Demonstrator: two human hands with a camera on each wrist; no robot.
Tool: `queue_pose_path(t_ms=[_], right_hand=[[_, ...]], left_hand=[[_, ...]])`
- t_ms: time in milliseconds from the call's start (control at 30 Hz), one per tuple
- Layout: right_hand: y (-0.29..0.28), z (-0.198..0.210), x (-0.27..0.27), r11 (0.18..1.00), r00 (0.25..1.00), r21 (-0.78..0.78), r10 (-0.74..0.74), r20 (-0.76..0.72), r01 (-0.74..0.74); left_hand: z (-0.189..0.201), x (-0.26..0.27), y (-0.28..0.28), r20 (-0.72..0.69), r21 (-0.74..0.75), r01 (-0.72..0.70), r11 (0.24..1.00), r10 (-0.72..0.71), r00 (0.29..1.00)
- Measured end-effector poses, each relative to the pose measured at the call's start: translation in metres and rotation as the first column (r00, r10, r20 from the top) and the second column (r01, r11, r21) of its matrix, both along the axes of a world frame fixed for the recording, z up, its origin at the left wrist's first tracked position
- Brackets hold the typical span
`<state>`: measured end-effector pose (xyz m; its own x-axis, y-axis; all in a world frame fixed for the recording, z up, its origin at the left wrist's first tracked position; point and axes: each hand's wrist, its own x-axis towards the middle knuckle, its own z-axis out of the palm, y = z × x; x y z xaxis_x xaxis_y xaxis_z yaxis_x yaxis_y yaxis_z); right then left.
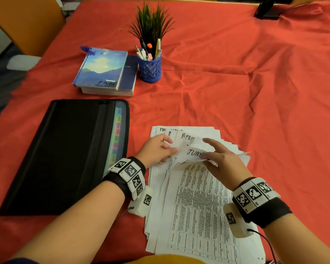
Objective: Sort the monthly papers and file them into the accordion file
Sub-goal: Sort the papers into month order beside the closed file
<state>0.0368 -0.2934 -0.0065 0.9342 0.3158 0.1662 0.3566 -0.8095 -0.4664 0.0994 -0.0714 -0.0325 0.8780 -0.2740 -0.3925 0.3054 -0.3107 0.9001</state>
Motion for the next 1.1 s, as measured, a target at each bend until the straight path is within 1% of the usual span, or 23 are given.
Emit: queue_pose_path(t_ms=[67,133,167,200,267,333,367,400,433,467,500,533,567,633,700,767,833,867,933,967,1033,1100], right_hand=[[0.0,0.001,0.003,0.999,0.999,-0.02,0.036,-0.024,-0.036],[-0.001,0.001,0.005,0.998,0.997,-0.023,0.056,-0.051,-0.057],[-0.001,0.001,0.006,0.998,0.996,-0.019,0.057,-0.061,-0.058],[-0.001,0.001,0.006,0.998,0.996,-0.016,0.053,-0.07,-0.054],[-0.002,0.001,0.008,0.999,0.996,-0.007,0.052,-0.072,-0.053],[-0.003,0.001,0.01,0.996,0.995,-0.002,0.085,-0.045,-0.085],[-0.004,0.001,0.01,0.994,0.994,-0.013,0.109,-0.011,-0.109],[-0.005,0.002,0.01,0.992,0.993,-0.036,0.12,0.019,-0.119],[-0.006,0.001,0.008,0.991,0.991,-0.063,0.124,0.046,-0.121],[-0.007,0.002,0.006,0.99,0.991,-0.091,0.116,0.061,-0.11],[-0.008,0.003,0.003,0.989,0.992,-0.117,0.098,0.08,-0.089],[-0.009,0.005,-0.001,0.987,0.992,-0.151,0.071,0.107,-0.055],[-0.01,0.007,-0.005,0.983,0.989,-0.185,0.041,0.143,-0.014],[-0.012,0.01,-0.009,0.972,0.98,-0.228,-0.002,0.198,0.048],[-0.013,0.012,-0.01,0.97,0.971,-0.225,-0.04,0.234,0.094],[-0.014,0.011,-0.01,0.968,0.962,-0.222,-0.052,0.267,0.114],[-0.014,0.008,-0.008,0.971,0.963,-0.223,-0.026,0.268,0.088],[-0.014,0.007,-0.007,0.98,0.968,-0.192,0.003,0.25,0.047],[-0.014,0.003,-0.004,0.997,0.985,-0.069,0.046,0.167,-0.035],[-0.014,0.002,-0.003,0.999,0.992,-0.018,0.042,0.117,-0.04],[-0.013,-0.001,-0.002,1.0,0.997,0.022,0.021,0.07,-0.022],[-0.012,-0.004,-0.001,0.999,0.997,0.037,0.016,0.07,-0.018]], left_hand=[[-0.002,0.001,0.0,0.087,0.096,0.1,0.99,-0.109,0.99],[0.001,0.0,-0.001,0.2,0.292,0.2,0.935,-0.265,0.943],[0.0,0.0,-0.001,0.235,0.377,0.213,0.902,-0.315,0.92],[-0.001,0.0,-0.001,0.256,0.407,0.207,0.889,-0.329,0.909],[-0.004,0.001,0.0,0.214,0.305,0.24,0.922,-0.312,0.926],[0.002,0.001,0.0,0.106,0.167,0.339,0.926,-0.359,0.927],[0.005,0.002,0.0,0.046,0.099,0.358,0.928,-0.364,0.93],[0.009,0.002,-0.002,0.007,0.043,0.325,0.945,-0.325,0.946],[0.011,0.005,-0.004,-0.018,0.018,0.251,0.968,-0.251,0.968],[0.008,0.01,-0.007,-0.006,0.028,0.165,0.986,-0.165,0.986],[0.004,0.014,-0.01,0.035,0.07,0.091,0.993,-0.094,0.995],[0.001,0.018,-0.014,0.097,0.147,0.061,0.987,-0.076,0.992],[-0.004,0.021,-0.017,0.143,0.236,0.068,0.969,-0.104,0.984],[-0.01,0.025,-0.026,0.163,0.406,0.121,0.906,-0.202,0.966],[-0.009,0.024,-0.033,0.139,0.488,0.133,0.863,-0.227,0.964],[-0.01,0.024,-0.037,0.171,0.548,0.119,0.828,-0.249,0.953],[-0.01,0.025,-0.036,0.201,0.525,0.086,0.847,-0.222,0.954],[-0.01,0.025,-0.034,0.201,0.481,0.08,0.873,-0.199,0.959],[-0.012,0.025,-0.025,0.182,0.333,0.075,0.94,-0.143,0.973],[-0.01,0.024,-0.021,0.179,0.254,0.055,0.966,-0.103,0.978],[-0.008,0.016,-0.012,0.16,0.128,-0.006,0.992,-0.015,0.987],[-0.003,0.007,-0.005,0.121,0.024,-0.03,0.999,0.027,0.992]])
